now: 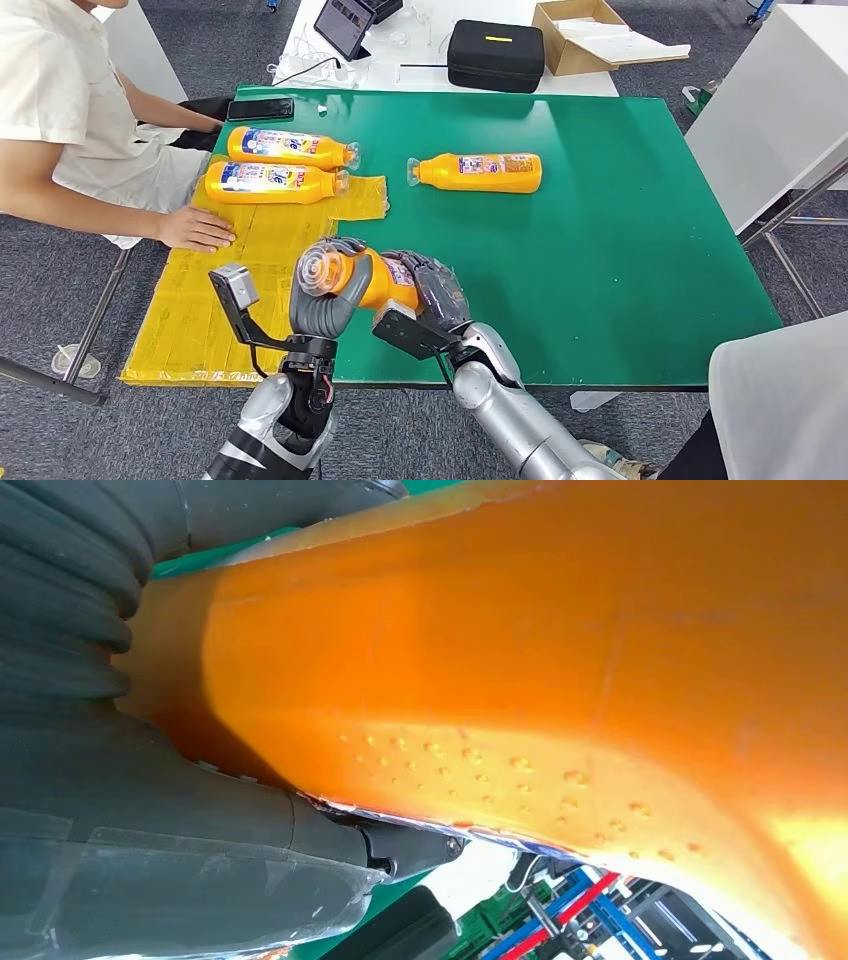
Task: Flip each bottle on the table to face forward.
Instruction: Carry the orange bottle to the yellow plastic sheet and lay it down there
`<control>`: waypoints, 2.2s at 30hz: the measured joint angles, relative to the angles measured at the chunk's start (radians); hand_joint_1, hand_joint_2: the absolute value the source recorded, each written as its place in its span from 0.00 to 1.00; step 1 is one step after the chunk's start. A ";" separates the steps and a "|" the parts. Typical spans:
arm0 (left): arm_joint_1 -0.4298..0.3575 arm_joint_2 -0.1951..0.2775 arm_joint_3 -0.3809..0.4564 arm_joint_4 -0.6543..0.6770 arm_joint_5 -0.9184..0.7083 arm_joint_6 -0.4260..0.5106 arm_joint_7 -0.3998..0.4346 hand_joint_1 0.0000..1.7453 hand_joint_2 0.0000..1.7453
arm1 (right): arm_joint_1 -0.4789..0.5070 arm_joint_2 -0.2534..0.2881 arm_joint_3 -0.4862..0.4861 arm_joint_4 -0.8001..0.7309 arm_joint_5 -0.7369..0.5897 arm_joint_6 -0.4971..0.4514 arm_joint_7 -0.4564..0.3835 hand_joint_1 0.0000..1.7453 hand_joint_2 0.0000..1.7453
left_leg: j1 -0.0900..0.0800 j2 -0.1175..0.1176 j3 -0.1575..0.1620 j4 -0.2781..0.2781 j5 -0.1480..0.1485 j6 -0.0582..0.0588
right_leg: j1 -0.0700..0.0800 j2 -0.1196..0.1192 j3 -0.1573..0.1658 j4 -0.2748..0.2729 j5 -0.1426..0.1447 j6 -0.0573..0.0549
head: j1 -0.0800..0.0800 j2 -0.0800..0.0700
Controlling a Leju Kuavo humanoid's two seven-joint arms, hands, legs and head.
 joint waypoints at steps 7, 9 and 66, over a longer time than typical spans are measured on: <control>0.000 0.000 0.002 0.005 0.000 -0.004 0.001 1.00 1.00 | 0.001 0.001 -0.005 0.003 -0.015 -0.008 -0.013 0.00 0.50 | 0.000 0.000 0.000 0.000 0.000 0.000 | 0.000 0.000 0.000 0.000 0.000 0.000 | 0.000 0.000; 0.005 0.000 0.002 -0.002 -0.002 -0.004 0.002 1.00 1.00 | 0.002 0.004 -0.008 0.002 -0.023 -0.013 -0.023 0.00 0.00 | 0.000 0.000 0.000 0.000 0.000 0.000 | 0.000 0.000 0.000 0.000 0.000 0.000 | 0.000 0.000; -0.187 0.102 0.027 0.322 -1.542 0.311 0.479 1.00 1.00 | 0.307 -0.029 -0.341 -0.398 0.026 -0.133 -0.193 0.00 1.00 | 0.000 0.000 0.000 0.000 0.002 0.000 | 0.000 -0.001 0.000 0.000 0.001 0.000 | 0.000 0.000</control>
